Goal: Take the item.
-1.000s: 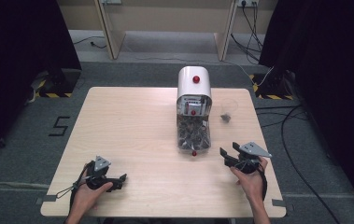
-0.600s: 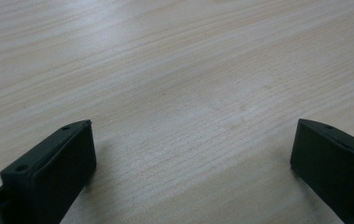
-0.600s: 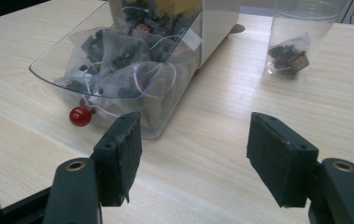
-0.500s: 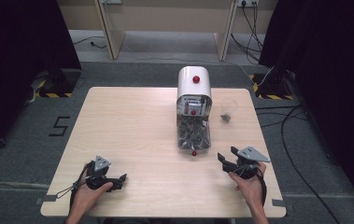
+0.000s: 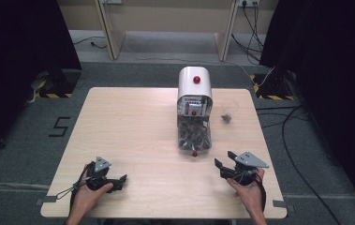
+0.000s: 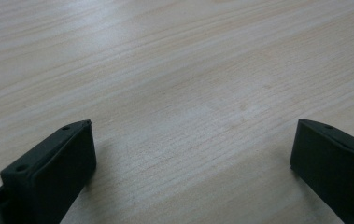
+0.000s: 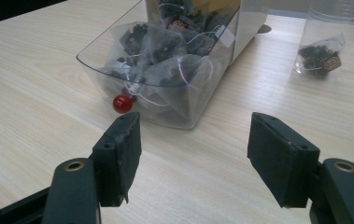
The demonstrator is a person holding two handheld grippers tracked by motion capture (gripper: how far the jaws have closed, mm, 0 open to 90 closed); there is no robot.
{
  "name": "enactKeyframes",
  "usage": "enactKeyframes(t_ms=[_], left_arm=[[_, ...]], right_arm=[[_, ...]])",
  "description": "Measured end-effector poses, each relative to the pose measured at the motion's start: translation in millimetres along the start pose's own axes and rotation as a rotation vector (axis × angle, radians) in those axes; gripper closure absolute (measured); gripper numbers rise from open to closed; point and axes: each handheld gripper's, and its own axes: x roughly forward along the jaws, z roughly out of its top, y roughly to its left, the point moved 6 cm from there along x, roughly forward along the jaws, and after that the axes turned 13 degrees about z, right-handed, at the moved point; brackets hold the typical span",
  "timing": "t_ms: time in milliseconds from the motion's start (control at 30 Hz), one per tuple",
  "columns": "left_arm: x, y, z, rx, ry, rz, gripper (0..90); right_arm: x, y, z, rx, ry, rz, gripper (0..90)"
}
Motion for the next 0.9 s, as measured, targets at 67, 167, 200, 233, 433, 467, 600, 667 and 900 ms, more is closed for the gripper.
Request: enactKeyframes(t_ms=[67,167,200,233,433,467,600,667,900], left_arm=[[-0.1,0.1,-0.1,0.001,0.0,0.0,0.0],[-0.2,0.1,-0.2,0.001,0.0,0.0,0.0],[-0.2,0.1,-0.2,0.001,0.0,0.0,0.0],[-0.2,0.0,-0.2,0.0,0.0,0.0,0.0],[-0.2,0.1,-0.2,0.001,0.0,0.0,0.0],[-0.2,0.1,-0.2,0.001,0.0,0.0,0.0],[-0.3,0.0,-0.2,0.0,0.0,0.0,0.0],[-0.3,0.0,-0.3,0.0,0.0,0.0,0.0],[-0.3,0.1,-0.3,0.001,0.0,0.0,0.0]], right_arm=[[-0.1,2.7,-1.0,-0.004,0.003,0.008,35.8],[0.2,6.7,-4.0,-0.005,0.011,0.018,35.8],[0.0,7.9,-4.9,-0.002,0.013,0.021,35.7],[-0.1,8.9,-5.6,-0.003,0.014,0.023,35.5],[1.1,16.0,-9.8,0.01,0.01,0.032,26.0],[1.1,16.0,-9.8,0.01,0.01,0.032,26.0],[1.1,20.2,-12.5,0.013,0.016,0.017,20.1],[0.8,24.9,-14.7,0.007,0.024,0.027,19.9],[1.3,31.0,-22.0,-0.002,0.046,0.035,19.9]])
